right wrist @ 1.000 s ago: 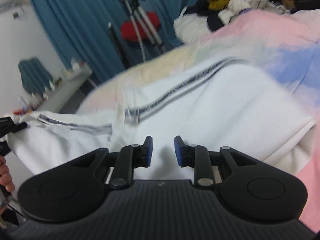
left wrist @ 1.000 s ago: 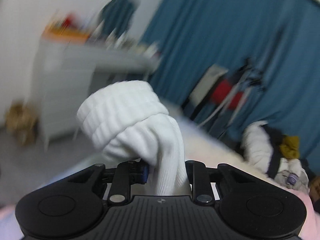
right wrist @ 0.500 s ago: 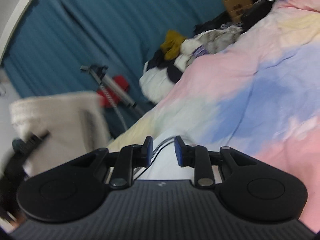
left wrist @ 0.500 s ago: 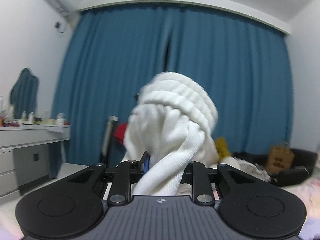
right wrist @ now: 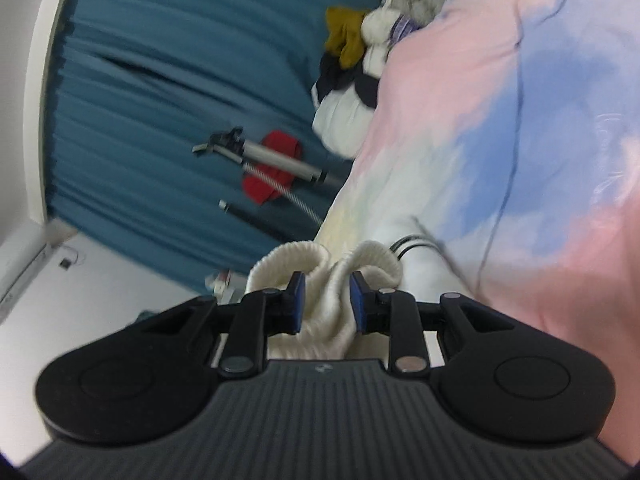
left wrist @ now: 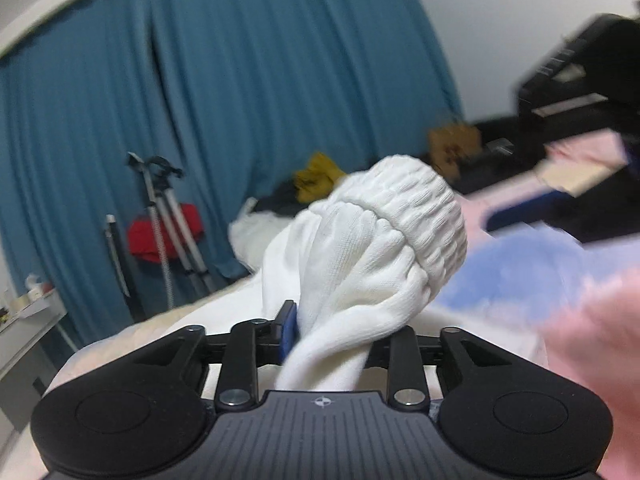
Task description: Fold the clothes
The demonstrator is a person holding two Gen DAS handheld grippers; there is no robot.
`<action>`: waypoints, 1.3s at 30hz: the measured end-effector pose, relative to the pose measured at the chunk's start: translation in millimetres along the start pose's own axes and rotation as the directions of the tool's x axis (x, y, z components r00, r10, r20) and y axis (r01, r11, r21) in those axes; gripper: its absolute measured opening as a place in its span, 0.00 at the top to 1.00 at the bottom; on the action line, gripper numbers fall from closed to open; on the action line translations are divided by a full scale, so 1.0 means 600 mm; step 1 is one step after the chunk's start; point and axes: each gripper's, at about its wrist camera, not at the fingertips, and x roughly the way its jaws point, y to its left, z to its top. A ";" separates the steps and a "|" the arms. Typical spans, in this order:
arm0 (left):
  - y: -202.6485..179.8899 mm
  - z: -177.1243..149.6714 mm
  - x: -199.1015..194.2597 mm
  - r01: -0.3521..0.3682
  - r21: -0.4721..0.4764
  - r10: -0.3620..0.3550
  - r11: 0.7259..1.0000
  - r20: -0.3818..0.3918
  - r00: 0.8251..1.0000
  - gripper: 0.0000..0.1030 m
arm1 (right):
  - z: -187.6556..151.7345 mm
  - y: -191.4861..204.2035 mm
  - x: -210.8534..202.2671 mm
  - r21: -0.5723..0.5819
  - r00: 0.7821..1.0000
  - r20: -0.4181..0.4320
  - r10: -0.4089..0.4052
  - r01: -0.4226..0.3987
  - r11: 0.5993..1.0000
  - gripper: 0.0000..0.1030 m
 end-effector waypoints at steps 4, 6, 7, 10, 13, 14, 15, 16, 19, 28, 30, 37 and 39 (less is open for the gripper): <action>0.066 -0.040 -0.012 0.074 0.076 -0.067 0.994 -0.096 0.993 0.48 | 0.003 0.020 0.031 -0.063 0.997 -0.076 -0.029 0.025 0.998 0.70; 0.085 -0.053 -0.017 0.104 0.110 -0.086 0.988 -0.155 0.984 0.45 | 0.003 0.029 0.044 -0.095 0.991 -0.117 -0.061 0.050 0.994 0.66; 0.095 -0.062 -0.021 0.118 0.120 -0.095 0.986 -0.176 0.980 0.43 | 0.002 0.034 0.046 -0.123 0.988 -0.131 -0.081 0.065 0.990 0.62; 0.121 -0.094 -0.036 0.137 0.135 -0.109 0.981 -0.196 0.975 0.33 | 0.003 0.049 0.061 -0.228 0.976 -0.182 -0.123 0.079 0.970 0.57; 0.148 -0.129 -0.048 0.144 0.126 -0.117 0.982 -0.204 0.972 0.32 | 0.002 0.054 0.069 -0.303 0.960 -0.246 -0.135 0.057 0.951 0.56; 0.157 -0.140 -0.051 0.148 0.118 -0.121 0.982 -0.208 0.971 0.32 | 0.002 0.056 0.072 -0.340 0.955 -0.254 -0.157 0.064 0.938 0.56; 0.162 -0.147 -0.057 0.152 0.115 -0.125 0.982 -0.209 0.970 0.32 | 0.001 0.058 0.074 -0.377 0.949 -0.260 -0.178 0.070 0.924 0.54; 0.166 -0.152 -0.064 0.156 0.113 -0.130 0.981 -0.210 0.969 0.32 | 0.002 0.056 0.077 -0.397 0.944 -0.265 -0.196 0.078 0.915 0.52; 0.159 -0.164 -0.096 0.158 0.119 -0.132 0.980 -0.203 0.970 0.31 | 0.007 0.041 0.090 -0.414 0.927 -0.303 -0.220 0.080 0.907 0.52; 0.125 -0.169 -0.169 0.173 0.035 -0.162 0.984 -0.208 0.965 0.30 | 0.024 0.011 0.078 -0.391 0.928 -0.283 -0.243 0.120 0.913 0.52; 0.129 -0.170 -0.169 0.173 0.021 -0.165 0.985 -0.210 0.964 0.29 | 0.005 0.020 0.090 -0.426 0.915 -0.329 -0.233 0.076 0.901 0.52; 0.141 -0.179 -0.180 0.167 0.033 -0.157 0.985 -0.205 0.966 0.26 | -0.014 0.033 0.143 -0.418 0.942 -0.308 -0.133 -0.008 0.909 0.53; 0.133 -0.188 -0.187 0.140 0.123 -0.115 0.982 -0.194 0.974 0.23 | -0.012 0.016 0.168 -0.367 0.937 -0.326 -0.129 0.000 0.930 0.53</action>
